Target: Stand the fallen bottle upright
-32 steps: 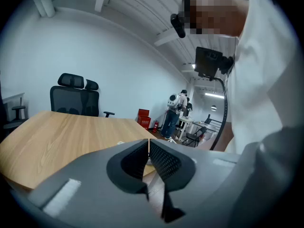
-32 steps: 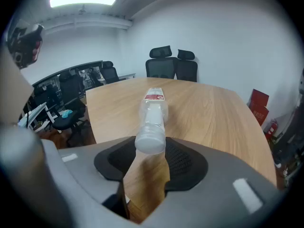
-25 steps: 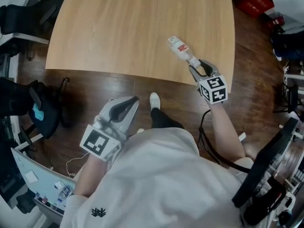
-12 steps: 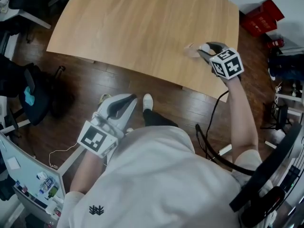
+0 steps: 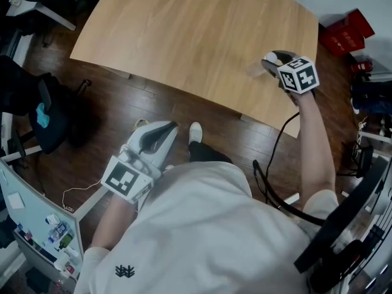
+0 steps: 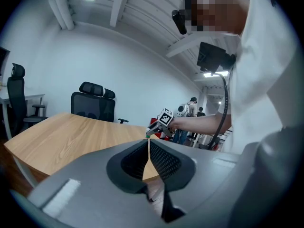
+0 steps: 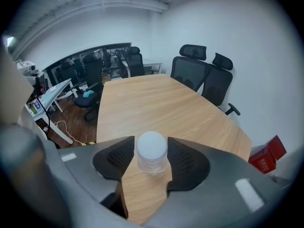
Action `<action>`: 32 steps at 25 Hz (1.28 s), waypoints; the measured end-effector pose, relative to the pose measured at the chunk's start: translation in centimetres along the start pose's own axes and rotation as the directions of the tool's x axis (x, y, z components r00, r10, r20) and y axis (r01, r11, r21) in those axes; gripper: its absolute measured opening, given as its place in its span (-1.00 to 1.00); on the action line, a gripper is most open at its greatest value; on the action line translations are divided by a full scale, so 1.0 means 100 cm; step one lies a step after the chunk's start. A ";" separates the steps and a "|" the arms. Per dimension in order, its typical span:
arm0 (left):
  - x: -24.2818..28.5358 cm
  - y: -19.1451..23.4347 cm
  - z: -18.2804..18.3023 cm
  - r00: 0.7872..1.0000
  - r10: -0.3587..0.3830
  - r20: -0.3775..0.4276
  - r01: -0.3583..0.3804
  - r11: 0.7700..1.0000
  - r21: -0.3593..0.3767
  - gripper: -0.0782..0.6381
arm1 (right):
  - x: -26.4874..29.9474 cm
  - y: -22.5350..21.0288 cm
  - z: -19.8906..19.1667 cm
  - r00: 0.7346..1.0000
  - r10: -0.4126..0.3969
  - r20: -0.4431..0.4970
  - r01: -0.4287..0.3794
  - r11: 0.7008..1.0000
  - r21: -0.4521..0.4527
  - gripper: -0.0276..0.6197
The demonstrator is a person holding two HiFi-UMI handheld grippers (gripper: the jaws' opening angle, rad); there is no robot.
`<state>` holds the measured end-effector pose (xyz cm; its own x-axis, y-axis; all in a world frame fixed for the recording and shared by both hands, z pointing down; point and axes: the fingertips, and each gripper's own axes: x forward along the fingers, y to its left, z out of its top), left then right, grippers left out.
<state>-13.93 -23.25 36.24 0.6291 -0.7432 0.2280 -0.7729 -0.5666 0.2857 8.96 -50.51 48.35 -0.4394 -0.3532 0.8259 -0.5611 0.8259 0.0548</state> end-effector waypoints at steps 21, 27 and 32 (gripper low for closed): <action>-0.097 -0.023 0.003 0.985 -0.161 0.068 0.144 0.969 0.202 -0.76 | -0.169 0.111 -0.022 0.844 -0.385 0.373 0.320 0.920 0.224 0.16; -0.131 -0.071 -0.022 0.961 -0.277 0.029 0.265 0.943 0.203 -0.75 | -0.222 0.267 -0.087 0.845 -0.334 0.417 0.203 0.923 0.328 0.16; -0.159 -0.111 -0.036 0.947 -0.320 0.015 0.309 0.924 0.223 -0.75 | -0.256 0.353 -0.125 0.839 -0.340 0.424 0.207 0.922 0.328 0.17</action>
<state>-15.02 -3.85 32.81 0.8422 -0.5278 0.1100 -0.5386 -0.8330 0.1270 9.16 -6.84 36.18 -0.4756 -0.7636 0.4368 -0.8384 0.5438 0.0377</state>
